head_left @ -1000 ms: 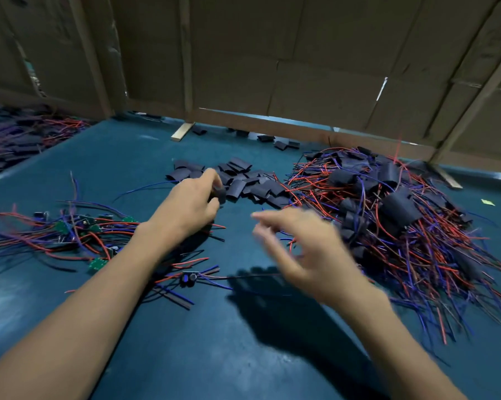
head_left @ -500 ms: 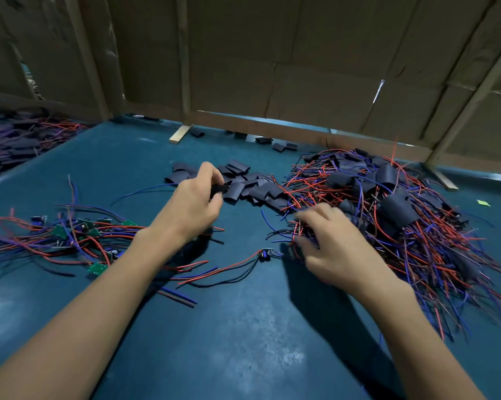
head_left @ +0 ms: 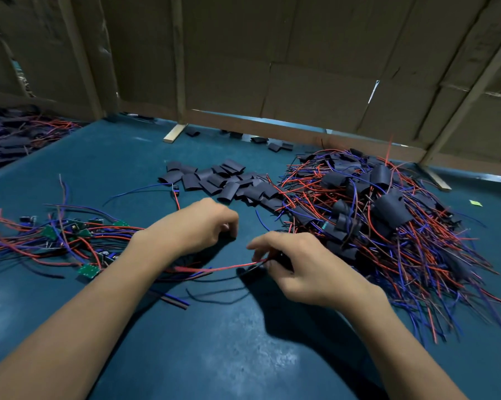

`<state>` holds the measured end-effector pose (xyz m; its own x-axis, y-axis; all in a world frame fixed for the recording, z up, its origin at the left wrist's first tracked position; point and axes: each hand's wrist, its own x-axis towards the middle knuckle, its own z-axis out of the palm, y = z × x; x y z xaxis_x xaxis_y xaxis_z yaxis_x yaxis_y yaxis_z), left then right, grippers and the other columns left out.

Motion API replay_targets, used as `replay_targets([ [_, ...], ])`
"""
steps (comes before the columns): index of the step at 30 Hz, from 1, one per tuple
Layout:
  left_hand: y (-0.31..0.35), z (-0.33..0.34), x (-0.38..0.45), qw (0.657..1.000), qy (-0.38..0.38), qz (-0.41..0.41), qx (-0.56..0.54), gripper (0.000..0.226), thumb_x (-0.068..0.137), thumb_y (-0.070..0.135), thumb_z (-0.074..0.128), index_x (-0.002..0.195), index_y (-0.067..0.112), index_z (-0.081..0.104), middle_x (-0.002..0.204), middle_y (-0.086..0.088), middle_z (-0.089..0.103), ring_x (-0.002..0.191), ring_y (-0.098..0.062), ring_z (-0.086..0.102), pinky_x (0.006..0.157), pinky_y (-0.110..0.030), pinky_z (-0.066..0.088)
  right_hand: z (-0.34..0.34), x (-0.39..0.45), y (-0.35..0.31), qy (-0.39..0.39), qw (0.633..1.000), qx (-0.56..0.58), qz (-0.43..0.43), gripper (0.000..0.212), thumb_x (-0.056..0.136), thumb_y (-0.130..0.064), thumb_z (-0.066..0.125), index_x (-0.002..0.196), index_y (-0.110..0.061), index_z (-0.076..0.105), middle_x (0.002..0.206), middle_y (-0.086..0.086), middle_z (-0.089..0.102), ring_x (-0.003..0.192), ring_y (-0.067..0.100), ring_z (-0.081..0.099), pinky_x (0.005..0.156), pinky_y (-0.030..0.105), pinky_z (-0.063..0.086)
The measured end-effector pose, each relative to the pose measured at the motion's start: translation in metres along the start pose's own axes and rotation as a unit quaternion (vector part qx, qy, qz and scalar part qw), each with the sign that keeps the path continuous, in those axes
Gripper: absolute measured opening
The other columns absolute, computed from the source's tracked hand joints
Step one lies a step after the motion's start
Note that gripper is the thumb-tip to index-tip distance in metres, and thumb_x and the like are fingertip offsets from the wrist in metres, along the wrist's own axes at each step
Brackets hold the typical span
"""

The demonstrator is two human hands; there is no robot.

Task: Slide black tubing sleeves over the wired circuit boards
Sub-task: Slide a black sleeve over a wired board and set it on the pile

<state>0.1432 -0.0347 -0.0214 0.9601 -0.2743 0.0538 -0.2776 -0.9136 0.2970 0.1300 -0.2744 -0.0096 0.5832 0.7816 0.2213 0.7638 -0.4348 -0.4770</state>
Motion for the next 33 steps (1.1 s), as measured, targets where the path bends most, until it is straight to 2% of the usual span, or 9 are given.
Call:
replay_targets([
  [2, 0.002, -0.003, 0.0, 1.0, -0.021, -0.002, 0.022, 0.041, 0.087, -0.007, 0.052, 0.106, 0.022, 0.073, 0.114, 0.003, 0.072, 0.11, -0.019, 0.063, 0.095, -0.035, 0.048, -0.002, 0.0, -0.002, -0.061, 0.998, -0.007, 0.005, 0.036, 0.084, -0.006, 0.061, 0.117, -0.017, 0.071, 0.092, -0.007, 0.07, 0.084, 0.007, 0.062, 0.082, 0.015, 0.045],
  [5, 0.003, -0.006, -0.001, 0.999, -0.029, -0.005, 0.041, 0.043, 0.089, -0.005, 0.053, 0.11, 0.027, 0.073, 0.114, 0.004, 0.071, 0.109, -0.018, 0.064, 0.094, -0.036, 0.05, -0.007, -0.002, -0.005, -0.09, 0.996, -0.023, -0.008, 0.029, 0.089, -0.032, 0.074, 0.116, -0.025, 0.075, 0.092, -0.011, 0.06, 0.088, 0.001, 0.052, 0.083, 0.012, 0.038],
  [10, 0.005, -0.008, -0.002, 0.995, -0.067, -0.011, 0.071, 0.056, 0.081, -0.007, 0.051, 0.118, 0.03, 0.072, 0.117, 0.005, 0.07, 0.108, -0.022, 0.066, 0.093, -0.037, 0.052, -0.022, -0.006, -0.004, -0.129, 0.983, 0.125, 0.043, 0.041, 0.083, -0.046, 0.076, 0.12, -0.031, 0.073, 0.087, -0.012, 0.048, 0.084, 0.003, 0.053, 0.074, 0.014, 0.035],
  [14, 0.006, -0.007, -0.001, 0.994, -0.078, -0.009, 0.078, 0.058, 0.082, -0.006, 0.054, 0.121, 0.032, 0.073, 0.122, 0.004, 0.07, 0.109, -0.023, 0.066, 0.093, -0.036, 0.053, -0.032, -0.007, 0.001, -0.1, 0.976, 0.185, 0.048, 0.028, 0.092, -0.037, 0.067, 0.109, -0.019, 0.079, 0.073, -0.012, 0.053, 0.071, 0.004, 0.051, 0.068, 0.021, 0.039],
  [18, 0.009, -0.01, -0.002, 0.992, -0.109, 0.009, 0.067, 0.056, 0.083, -0.002, 0.057, 0.12, 0.036, 0.072, 0.13, 0.0, 0.068, 0.116, -0.026, 0.064, 0.097, -0.035, 0.051, -0.036, -0.009, 0.01, -0.046, 0.948, 0.295, 0.109, 0.029, 0.082, -0.027, 0.074, 0.101, -0.006, 0.081, 0.063, -0.005, 0.065, 0.065, 0.007, 0.057, 0.067, 0.019, 0.046],
  [22, 0.016, -0.012, -0.007, 0.992, -0.104, 0.032, 0.068, 0.051, 0.082, 0.0, 0.054, 0.109, 0.039, 0.073, 0.102, 0.008, 0.07, 0.097, -0.022, 0.067, 0.081, -0.037, 0.055, -0.045, -0.014, 0.02, -0.05, 0.936, 0.331, 0.112, 0.032, 0.073, -0.026, 0.084, 0.103, -0.014, 0.081, 0.073, -0.004, 0.064, 0.069, 0.004, 0.053, 0.066, 0.011, 0.04],
  [25, 0.018, -0.011, -0.008, 0.994, -0.087, 0.041, 0.06, 0.062, 0.091, 0.003, 0.052, 0.131, 0.05, 0.059, 0.102, 0.009, 0.064, 0.099, -0.019, 0.064, 0.087, -0.039, 0.054, -0.051, -0.018, 0.026, -0.045, 0.93, 0.347, 0.115, 0.03, 0.073, -0.022, 0.085, 0.103, -0.017, 0.082, 0.076, -0.003, 0.064, 0.069, 0.003, 0.054, 0.063, 0.011, 0.04],
  [29, 0.018, -0.007, -0.008, 0.993, -0.09, 0.042, 0.06, 0.073, 0.095, 0.025, 0.067, 0.155, 0.042, 0.027, 0.118, 0.003, 0.057, 0.115, -0.017, 0.054, 0.096, -0.035, 0.045, -0.05, -0.017, 0.029, -0.046, 0.945, 0.29, 0.144, 0.03, 0.07, -0.022, 0.087, 0.099, -0.023, 0.083, 0.086, 0.004, 0.074, 0.076, 0.008, 0.063, 0.068, 0.018, 0.045],
  [33, 0.016, -0.009, -0.008, 0.996, -0.094, 0.004, 0.0, 0.076, 0.089, 0.035, 0.075, 0.153, 0.04, 0.034, 0.123, 0.007, 0.06, 0.108, -0.012, 0.054, 0.095, -0.027, 0.044, -0.04, -0.014, 0.033, -0.054, 0.957, 0.191, 0.21, 0.019, 0.073, -0.019, 0.088, 0.09, -0.026, 0.083, 0.077, -0.002, 0.075, 0.071, 0.007, 0.067, 0.069, 0.016, 0.05],
])
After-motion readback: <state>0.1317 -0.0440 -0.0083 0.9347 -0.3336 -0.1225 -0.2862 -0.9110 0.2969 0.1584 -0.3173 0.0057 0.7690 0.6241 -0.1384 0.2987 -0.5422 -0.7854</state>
